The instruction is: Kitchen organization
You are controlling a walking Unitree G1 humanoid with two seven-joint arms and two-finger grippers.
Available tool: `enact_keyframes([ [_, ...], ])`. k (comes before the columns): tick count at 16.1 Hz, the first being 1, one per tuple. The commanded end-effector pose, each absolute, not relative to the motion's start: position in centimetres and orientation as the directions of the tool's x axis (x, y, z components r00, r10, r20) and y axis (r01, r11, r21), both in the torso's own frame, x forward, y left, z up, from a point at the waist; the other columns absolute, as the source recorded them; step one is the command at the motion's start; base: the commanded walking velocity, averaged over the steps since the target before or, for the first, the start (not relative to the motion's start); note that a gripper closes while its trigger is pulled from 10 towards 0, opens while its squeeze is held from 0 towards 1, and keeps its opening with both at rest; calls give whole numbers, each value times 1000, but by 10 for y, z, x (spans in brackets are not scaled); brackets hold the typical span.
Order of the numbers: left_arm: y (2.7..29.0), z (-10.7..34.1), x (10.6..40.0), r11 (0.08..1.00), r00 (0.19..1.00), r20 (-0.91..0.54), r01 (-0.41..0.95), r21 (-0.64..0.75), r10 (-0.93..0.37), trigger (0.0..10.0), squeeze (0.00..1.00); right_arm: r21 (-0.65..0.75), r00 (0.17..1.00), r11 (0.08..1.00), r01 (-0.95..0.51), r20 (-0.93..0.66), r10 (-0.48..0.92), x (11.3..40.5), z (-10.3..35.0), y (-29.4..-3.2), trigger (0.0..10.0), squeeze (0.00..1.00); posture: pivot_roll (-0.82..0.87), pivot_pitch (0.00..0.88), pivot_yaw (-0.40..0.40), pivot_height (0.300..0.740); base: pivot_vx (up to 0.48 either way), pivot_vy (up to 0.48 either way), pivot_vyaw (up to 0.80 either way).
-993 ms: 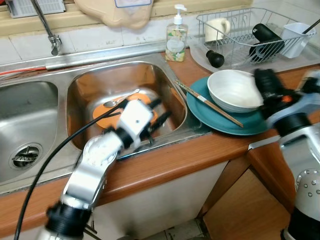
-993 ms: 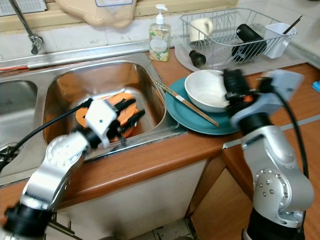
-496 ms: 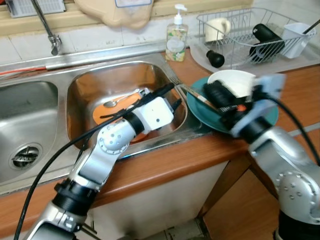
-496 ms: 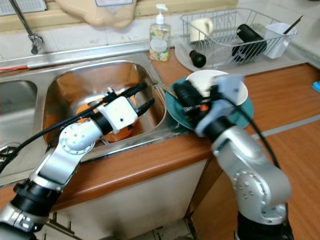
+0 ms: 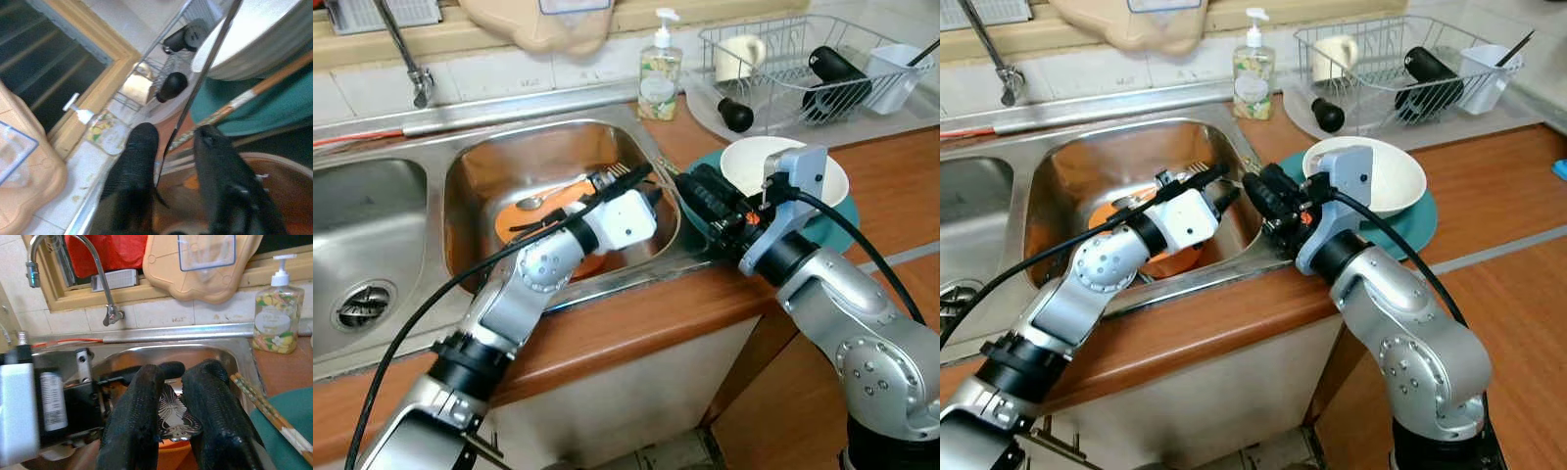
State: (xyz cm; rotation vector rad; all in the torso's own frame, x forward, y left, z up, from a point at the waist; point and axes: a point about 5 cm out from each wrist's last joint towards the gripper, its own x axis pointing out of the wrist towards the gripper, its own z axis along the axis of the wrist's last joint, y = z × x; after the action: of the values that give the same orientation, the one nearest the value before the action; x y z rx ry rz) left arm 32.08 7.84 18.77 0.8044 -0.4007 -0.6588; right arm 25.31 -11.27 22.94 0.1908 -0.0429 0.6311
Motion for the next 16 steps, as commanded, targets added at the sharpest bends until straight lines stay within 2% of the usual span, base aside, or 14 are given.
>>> enact_keyframes([
  [1, 77, 189, 324, 503, 736, 89, 364, 784, -671, 0, 0, 152, 799, 785, -601, 102, 593, 250, 232, -110, 0, 0, -204, 0, 52, 740, 0, 0, 0],
  [9, 75, 186, 329, 470, 732, 87, 338, 815, -676, 0, 0, 148, 798, 784, -603, 94, 596, 250, 232, -106, 0, 0, -201, 0, 49, 740, 0, 0, 0],
  [10, 75, 186, 328, 462, 723, 87, 339, 819, -685, 0, 0, 141, 802, 790, -597, 89, 590, 251, 232, -106, 3333, 0, -200, 0, 47, 740, 0, 0, 0],
  [11, 75, 185, 328, 460, 721, 86, 340, 821, -687, 0, 0, 132, 808, 797, -589, 82, 583, 252, 231, -107, 8745, 0, -200, 0, 47, 740, 0, 0, 0],
  [12, 75, 185, 328, 457, 723, 83, 339, 822, -686, 0, 0, 128, 811, 801, -585, 79, 580, 252, 231, -107, 10000, 0, -200, 0, 47, 740, 0, 0, 0],
  [13, 77, 183, 329, 453, 728, 77, 336, 825, -681, 0, 0, 119, 820, 812, -572, 73, 567, 254, 230, -108, 10000, 1000, -199, 0, 45, 740, 0, 0, 0],
  [16, 86, 183, 334, 453, 751, 70, 318, 833, -657, 0, 0, 103, 843, 836, -539, 62, 535, 256, 228, -112, 10000, 1000, -199, 0, 45, 740, 0, 0, 0],
])
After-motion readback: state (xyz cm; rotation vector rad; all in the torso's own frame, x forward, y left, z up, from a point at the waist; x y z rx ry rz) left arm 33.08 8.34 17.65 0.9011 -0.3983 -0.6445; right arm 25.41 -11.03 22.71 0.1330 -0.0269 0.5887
